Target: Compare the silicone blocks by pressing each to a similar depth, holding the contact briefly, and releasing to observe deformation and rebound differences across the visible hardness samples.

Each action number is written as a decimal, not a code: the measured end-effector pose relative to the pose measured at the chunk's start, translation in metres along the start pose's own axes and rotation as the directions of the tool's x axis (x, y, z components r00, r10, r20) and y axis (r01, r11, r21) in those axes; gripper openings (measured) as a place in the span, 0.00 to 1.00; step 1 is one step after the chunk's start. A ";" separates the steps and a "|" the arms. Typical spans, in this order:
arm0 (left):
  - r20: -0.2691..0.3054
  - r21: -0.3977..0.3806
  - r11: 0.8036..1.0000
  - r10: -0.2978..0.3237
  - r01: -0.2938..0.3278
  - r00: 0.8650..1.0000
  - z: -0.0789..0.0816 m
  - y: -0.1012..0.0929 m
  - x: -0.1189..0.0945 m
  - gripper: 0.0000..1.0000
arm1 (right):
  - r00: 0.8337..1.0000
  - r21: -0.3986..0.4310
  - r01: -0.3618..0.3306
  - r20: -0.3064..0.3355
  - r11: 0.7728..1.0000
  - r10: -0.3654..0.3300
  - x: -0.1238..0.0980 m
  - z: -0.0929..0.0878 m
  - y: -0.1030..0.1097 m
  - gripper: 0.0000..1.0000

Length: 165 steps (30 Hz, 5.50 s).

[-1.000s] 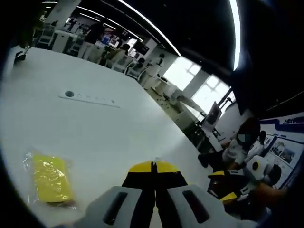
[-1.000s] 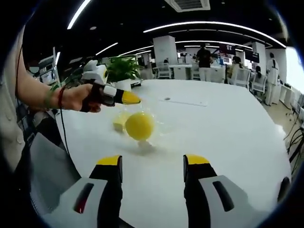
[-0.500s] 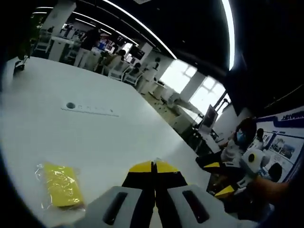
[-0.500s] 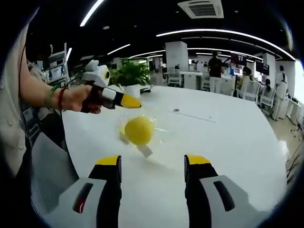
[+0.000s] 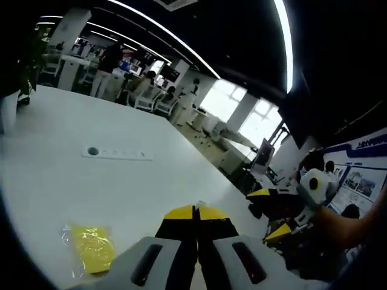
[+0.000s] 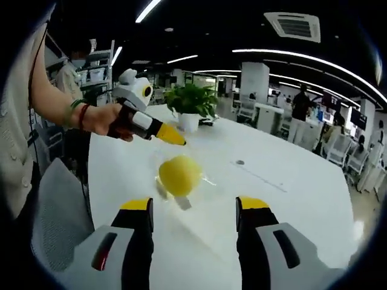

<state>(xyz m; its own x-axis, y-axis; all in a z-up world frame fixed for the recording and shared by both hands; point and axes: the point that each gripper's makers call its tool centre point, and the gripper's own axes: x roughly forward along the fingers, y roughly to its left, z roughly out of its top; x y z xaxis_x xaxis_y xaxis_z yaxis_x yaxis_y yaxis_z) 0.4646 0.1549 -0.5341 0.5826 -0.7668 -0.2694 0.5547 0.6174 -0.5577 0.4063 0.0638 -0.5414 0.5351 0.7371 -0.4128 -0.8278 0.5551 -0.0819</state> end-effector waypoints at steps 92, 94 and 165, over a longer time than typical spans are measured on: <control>-0.033 0.144 0.970 -0.195 0.197 0.980 0.029 -0.065 -0.021 0.00 | 0.757 -0.114 -0.572 -0.457 0.813 0.468 0.092 0.009 0.048 0.16; -0.031 0.140 0.970 -0.194 0.196 0.981 0.028 -0.064 -0.022 0.00 | 0.754 -0.106 -0.573 -0.457 0.812 0.472 0.092 0.009 0.050 0.16; -0.059 0.143 0.976 -0.157 0.164 0.986 0.014 -0.059 -0.012 0.00 | 0.796 -0.226 -0.554 -0.426 0.801 0.430 0.093 -0.002 0.041 0.25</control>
<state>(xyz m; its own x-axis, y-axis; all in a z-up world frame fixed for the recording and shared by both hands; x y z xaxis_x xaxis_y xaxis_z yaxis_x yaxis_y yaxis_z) 0.4334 0.1302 -0.4873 0.4523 -0.8633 -0.2240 0.7218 0.5018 -0.4766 0.4217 0.1544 -0.5847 -0.0019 0.6614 -0.7501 -0.9978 -0.0505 -0.0419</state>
